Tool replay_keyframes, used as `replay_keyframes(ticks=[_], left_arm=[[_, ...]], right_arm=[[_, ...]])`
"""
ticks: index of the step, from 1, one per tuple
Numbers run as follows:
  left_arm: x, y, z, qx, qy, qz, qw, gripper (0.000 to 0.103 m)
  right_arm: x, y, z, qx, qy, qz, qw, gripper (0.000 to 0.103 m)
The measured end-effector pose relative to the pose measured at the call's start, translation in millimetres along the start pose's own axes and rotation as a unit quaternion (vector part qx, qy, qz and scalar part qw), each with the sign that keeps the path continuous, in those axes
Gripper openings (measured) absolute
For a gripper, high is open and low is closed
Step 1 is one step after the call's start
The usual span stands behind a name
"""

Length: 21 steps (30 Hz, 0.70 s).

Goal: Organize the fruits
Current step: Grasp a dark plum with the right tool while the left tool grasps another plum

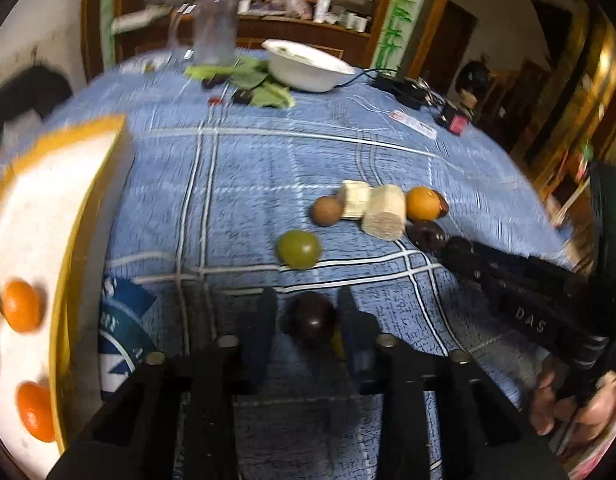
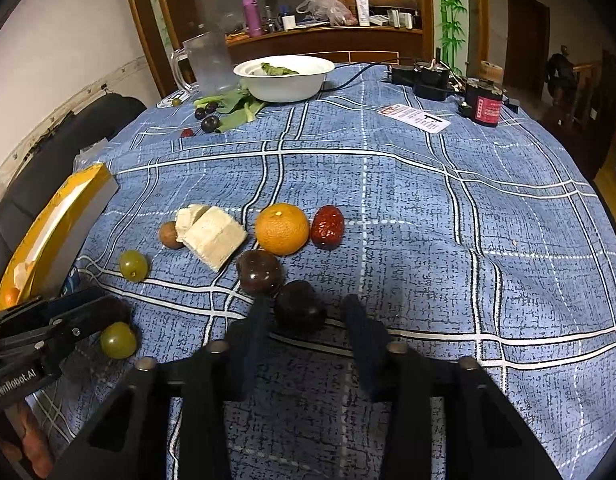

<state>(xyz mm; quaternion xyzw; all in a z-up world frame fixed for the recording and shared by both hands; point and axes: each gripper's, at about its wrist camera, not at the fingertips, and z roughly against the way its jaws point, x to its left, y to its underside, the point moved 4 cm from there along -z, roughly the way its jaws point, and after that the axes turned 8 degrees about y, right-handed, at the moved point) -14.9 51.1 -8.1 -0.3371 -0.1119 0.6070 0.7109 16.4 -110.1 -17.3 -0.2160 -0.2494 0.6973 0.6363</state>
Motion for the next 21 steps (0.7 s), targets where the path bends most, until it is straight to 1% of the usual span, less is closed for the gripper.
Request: replay_keyframes(ticks=[1,2,8,9,11,15,19,21], left_arm=[[-4.9,-0.3,-0.4,-0.002,-0.012,-0.014,0.9998,0.024],[-8.1,-0.4,-0.5,-0.003,-0.018,-0.021,0.9996,0.024],[-4.7,-1.9,-1.8,-0.001,-0.025,-0.008,0.9996,0.025],[-5.0,-1.4,-1.1,0.000,-0.024,-0.008,0.9997,0.021],[-4.2,0.4,3.7,-0.002,-0.024,-0.004,0.9997,0.020],[3.6,1.9,24.5,-0.027,-0.036,0.010,0.9989,0.020],[18.9,-5.2,63.6,-0.068,-0.039,0.032,0.9964,0.020],[31.7,-8.0,83.9,-0.084,-0.035,0.050,0.9946,0.020]], right_arm=[[1.2,0.2,0.4,-0.001,-0.001,0.003,1.000,0.026],[2.0,0.4,0.8,-0.001,-0.003,0.004,1.000,0.026],[3.3,0.8,4.6,-0.009,-0.004,0.006,1.000,0.026],[2.5,0.7,5.3,-0.011,-0.005,0.004,1.000,0.026],[1.4,0.4,6.0,-0.012,-0.006,0.001,1.000,0.026],[-1.0,0.3,8.7,-0.020,-0.005,-0.005,1.000,0.026],[-4.1,-0.9,13.0,-0.032,-0.005,-0.012,0.999,0.026],[-5.1,-1.6,15.5,-0.038,0.000,-0.014,0.999,0.026]])
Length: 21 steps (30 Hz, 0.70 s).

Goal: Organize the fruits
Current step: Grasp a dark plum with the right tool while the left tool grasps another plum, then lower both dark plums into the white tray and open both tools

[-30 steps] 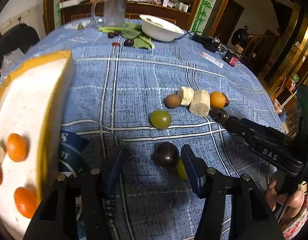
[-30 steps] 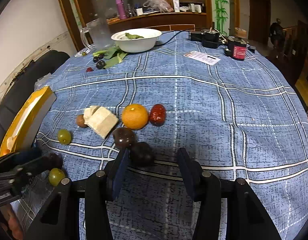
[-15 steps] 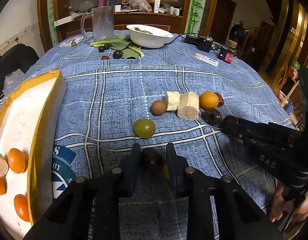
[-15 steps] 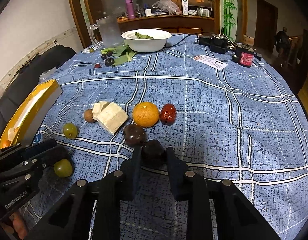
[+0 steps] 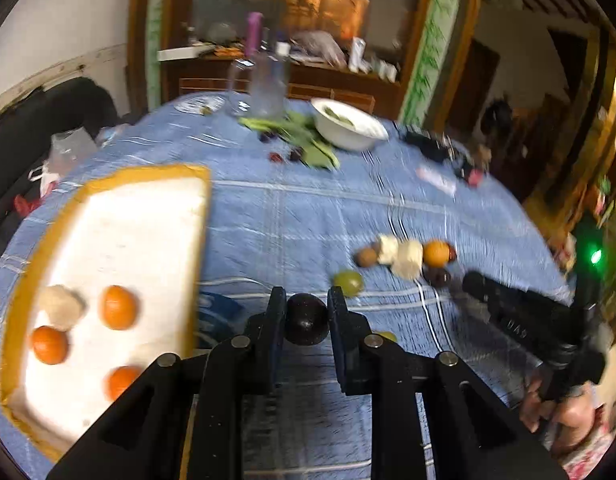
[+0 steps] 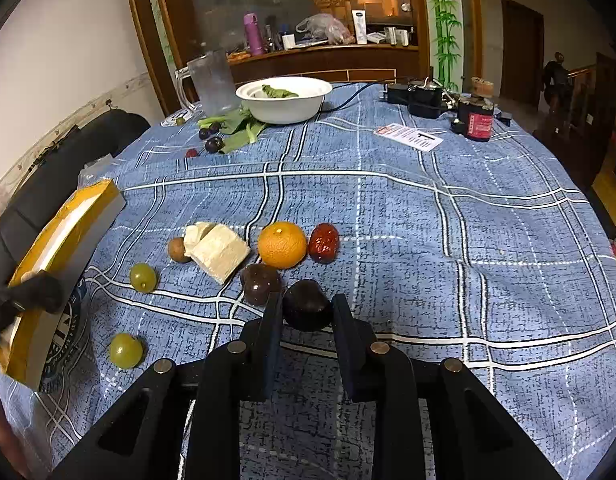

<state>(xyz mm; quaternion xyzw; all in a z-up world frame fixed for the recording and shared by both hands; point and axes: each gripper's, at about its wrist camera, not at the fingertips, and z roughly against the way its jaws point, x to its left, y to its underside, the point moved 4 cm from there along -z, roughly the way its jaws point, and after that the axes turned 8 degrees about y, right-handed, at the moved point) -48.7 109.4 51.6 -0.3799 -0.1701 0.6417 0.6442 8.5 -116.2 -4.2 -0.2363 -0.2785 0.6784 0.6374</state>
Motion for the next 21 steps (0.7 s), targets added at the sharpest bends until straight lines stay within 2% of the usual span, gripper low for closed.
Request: replay_keyframes(ticks=[4,7,8,11,13,16,21], left_arm=[[34.2,-8.1,36.0,-0.026,-0.006,0.034,0.9991,0.020],[68.1,-11.9,57.6,-0.039,-0.009,0.072,0.9966,0.020],[76.6,-13.7,61.4,-0.041,-0.014,0.078,0.9960,0.020],[102.0,-23.1,69.0,-0.036,-0.016,0.092,0.9950,0.020],[114.2,-33.6,70.3,-0.030,-0.022,0.084,0.9958,0.020],[131.9,-47.4,60.5,-0.020,-0.052,0.067,0.9962,0.020],[164.3,-49.7,25.3,0.023,-0.041,0.110,0.9929,0.020]], right_arm=[[-0.6,-1.5,11.8,-0.002,-0.013,-0.020,1.000,0.026],[9.5,-2.7,29.3,0.004,-0.067,-0.045,0.997,0.026],[16.9,-3.8,35.9,0.010,-0.102,-0.056,0.993,0.026],[39.2,-7.8,47.6,0.023,-0.163,-0.065,0.984,0.026],[61.7,-13.2,56.6,0.027,-0.193,-0.057,0.979,0.026],[100.2,-19.1,64.1,0.036,-0.233,-0.041,0.971,0.027],[179.9,-12.7,59.8,0.067,-0.270,0.013,0.961,0.027]])
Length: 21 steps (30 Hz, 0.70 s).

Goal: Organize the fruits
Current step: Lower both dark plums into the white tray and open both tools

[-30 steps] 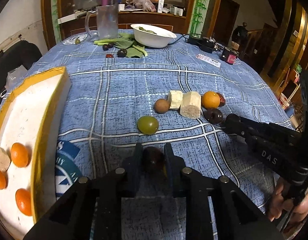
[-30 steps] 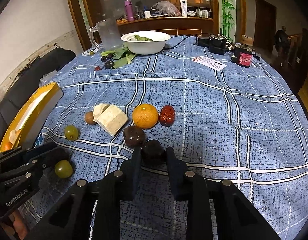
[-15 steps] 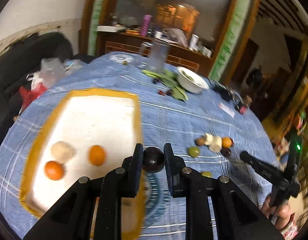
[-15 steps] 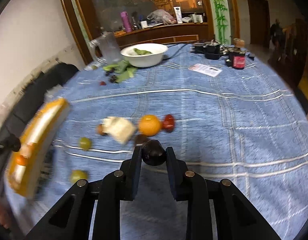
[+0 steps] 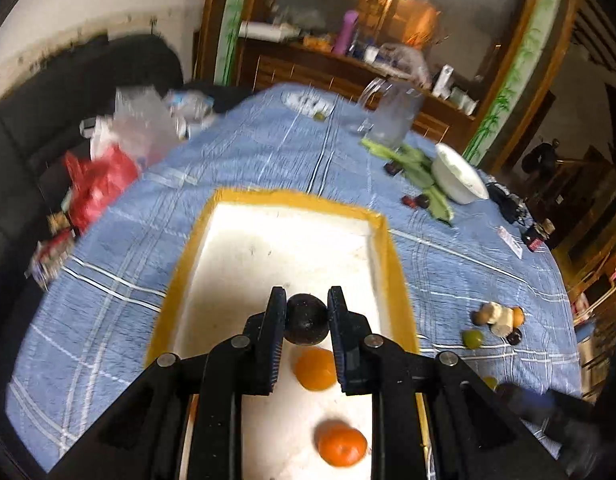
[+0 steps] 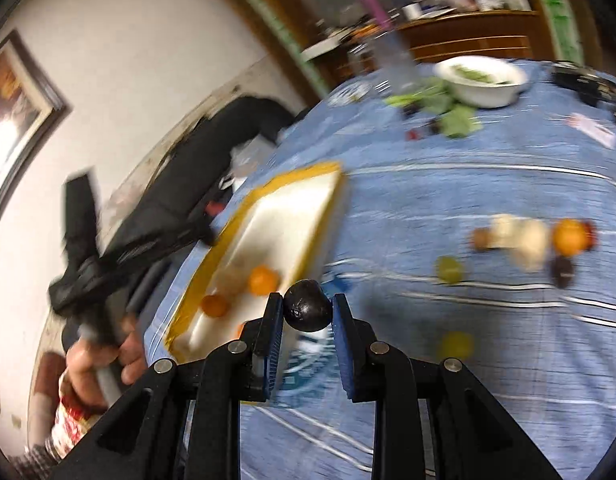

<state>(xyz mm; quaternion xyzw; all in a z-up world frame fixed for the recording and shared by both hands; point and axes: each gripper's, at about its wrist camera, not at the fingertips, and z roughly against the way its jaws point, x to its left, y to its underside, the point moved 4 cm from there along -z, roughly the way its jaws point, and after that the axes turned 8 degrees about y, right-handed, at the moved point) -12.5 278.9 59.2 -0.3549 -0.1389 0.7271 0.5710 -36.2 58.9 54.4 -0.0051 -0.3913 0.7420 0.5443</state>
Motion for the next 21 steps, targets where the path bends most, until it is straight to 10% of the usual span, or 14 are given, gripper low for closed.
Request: replay_keyframes(ticks=[9,13,16,21], left_arm=[[18.6,-6.2,-44.8,0.034,-0.001,0.034,0.9988,0.023],[23.0,-7.4,-38.0,0.024,0.007,0.044,0.9987,0.058],[22.5,-7.3,-24.3,0.011,0.008,0.041,0.9991,0.062],[22.2,-2.5,3.1,-0.007,0.004,0.041,0.9991,0.069]], right_arm=[[78.2,11.2,-61.3,0.021,0.067,0.131,0.989,0.028],[87.8,14.3,-80.4,0.025,0.085,0.160,0.983,0.036],[85.1,12.8,-84.5,0.023,0.089,0.158,0.983,0.061],[72.6,7.9,-68.5,0.009,0.084,0.129,0.988,0.061]])
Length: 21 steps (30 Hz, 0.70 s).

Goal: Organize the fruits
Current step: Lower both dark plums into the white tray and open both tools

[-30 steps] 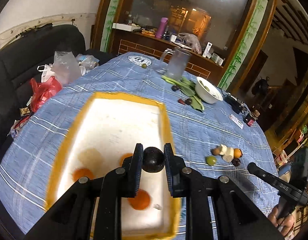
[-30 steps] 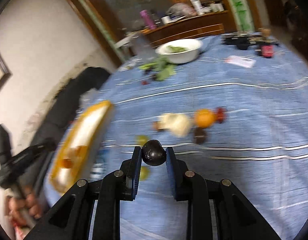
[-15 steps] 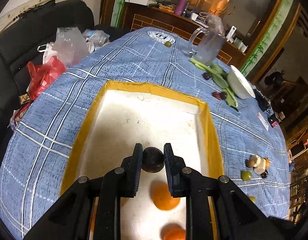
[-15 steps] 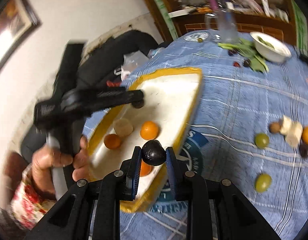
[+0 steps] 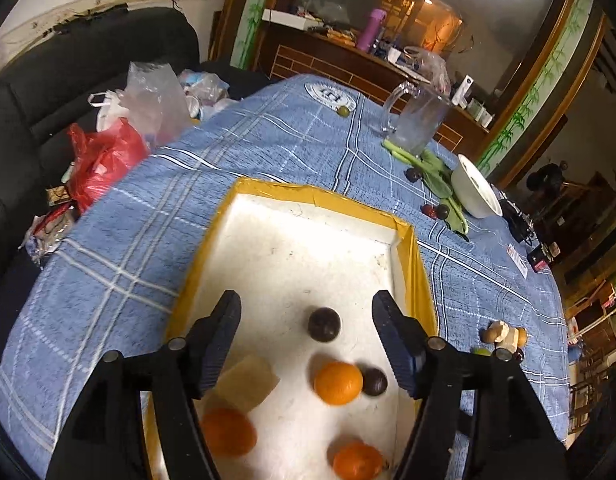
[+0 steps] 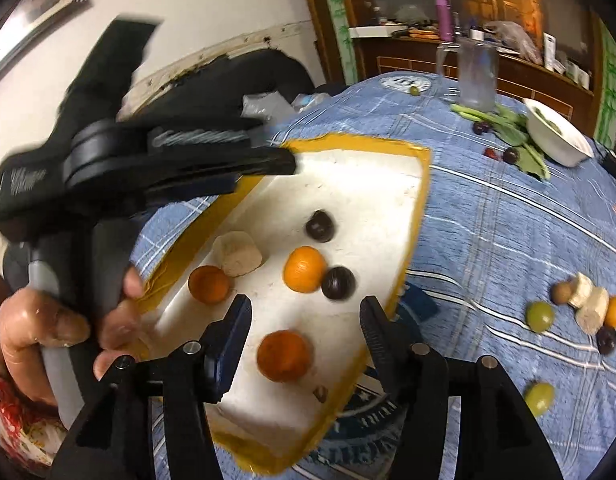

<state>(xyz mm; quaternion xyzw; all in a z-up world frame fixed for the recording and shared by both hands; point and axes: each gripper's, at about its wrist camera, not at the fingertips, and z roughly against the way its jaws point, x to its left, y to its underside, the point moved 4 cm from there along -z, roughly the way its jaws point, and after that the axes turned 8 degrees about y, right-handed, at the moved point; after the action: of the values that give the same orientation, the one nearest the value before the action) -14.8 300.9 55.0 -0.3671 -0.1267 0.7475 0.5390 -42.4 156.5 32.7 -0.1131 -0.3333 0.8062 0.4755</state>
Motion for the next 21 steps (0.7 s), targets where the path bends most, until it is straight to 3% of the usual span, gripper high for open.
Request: replay_keyframes(ticks=[6,11,17,21], left_arm=[[-25.6,16.4,29.3,-0.012,0.022,-0.023,0.9994,0.077],[-66.5,38.2,37.6,-0.002,0.053,-0.061,0.9967,0.078],[-124.0,77.7,14.6,0.036,0.084,-0.110,0.9897,0.080],[-151.6,105.3,-8.1,0.072,0.100,-0.127,0.9842,0.080]], right_arm=[[-54.6,20.6,41.3,-0.019,0.020,-0.064,0.998,0.061],[-115.5,53.9,80.7,-0.028,0.073,-0.119,0.990,0.061],[-185.5,91.7,112.4,-0.022,0.123,-0.190,0.974,0.061],[-203.4,100.8,114.3,-0.020,0.133,-0.203,0.970,0.060]])
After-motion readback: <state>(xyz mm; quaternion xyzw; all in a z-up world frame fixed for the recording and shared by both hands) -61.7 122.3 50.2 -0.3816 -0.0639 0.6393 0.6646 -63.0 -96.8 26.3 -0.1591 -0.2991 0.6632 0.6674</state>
